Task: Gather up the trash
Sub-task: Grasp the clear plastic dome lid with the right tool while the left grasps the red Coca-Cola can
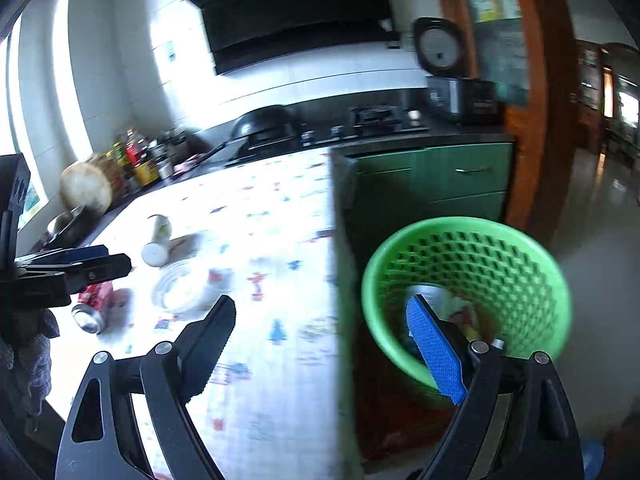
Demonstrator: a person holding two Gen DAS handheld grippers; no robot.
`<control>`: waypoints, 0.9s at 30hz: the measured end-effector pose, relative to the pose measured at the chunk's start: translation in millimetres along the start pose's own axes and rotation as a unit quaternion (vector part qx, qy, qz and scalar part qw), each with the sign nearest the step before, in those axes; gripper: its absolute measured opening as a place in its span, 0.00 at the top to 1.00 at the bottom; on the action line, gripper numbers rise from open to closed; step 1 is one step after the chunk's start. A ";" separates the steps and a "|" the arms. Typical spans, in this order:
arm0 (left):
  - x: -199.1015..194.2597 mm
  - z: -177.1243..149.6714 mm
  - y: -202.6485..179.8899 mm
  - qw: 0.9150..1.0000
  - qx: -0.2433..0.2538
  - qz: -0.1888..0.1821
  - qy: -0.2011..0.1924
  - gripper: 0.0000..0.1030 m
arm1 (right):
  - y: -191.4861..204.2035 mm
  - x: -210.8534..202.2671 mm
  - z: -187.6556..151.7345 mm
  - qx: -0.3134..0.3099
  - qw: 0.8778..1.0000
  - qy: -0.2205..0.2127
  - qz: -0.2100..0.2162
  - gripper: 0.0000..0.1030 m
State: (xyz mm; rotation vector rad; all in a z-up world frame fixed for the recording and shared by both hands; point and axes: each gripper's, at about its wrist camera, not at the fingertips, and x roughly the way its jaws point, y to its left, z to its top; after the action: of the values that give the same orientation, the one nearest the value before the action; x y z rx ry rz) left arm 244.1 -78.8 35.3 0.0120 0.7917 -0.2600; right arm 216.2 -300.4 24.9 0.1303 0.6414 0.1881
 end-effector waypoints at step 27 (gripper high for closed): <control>-11.0 -59.3 180.4 0.978 -0.190 0.078 0.037 0.14 | 84.8 164.7 30.1 -0.040 0.993 0.089 0.070 0.18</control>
State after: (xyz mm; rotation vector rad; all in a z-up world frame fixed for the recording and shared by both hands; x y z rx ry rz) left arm 237.6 104.8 -14.4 -0.2762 0.9006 0.0425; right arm 352.4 -184.4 -31.8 0.0813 0.8024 0.3626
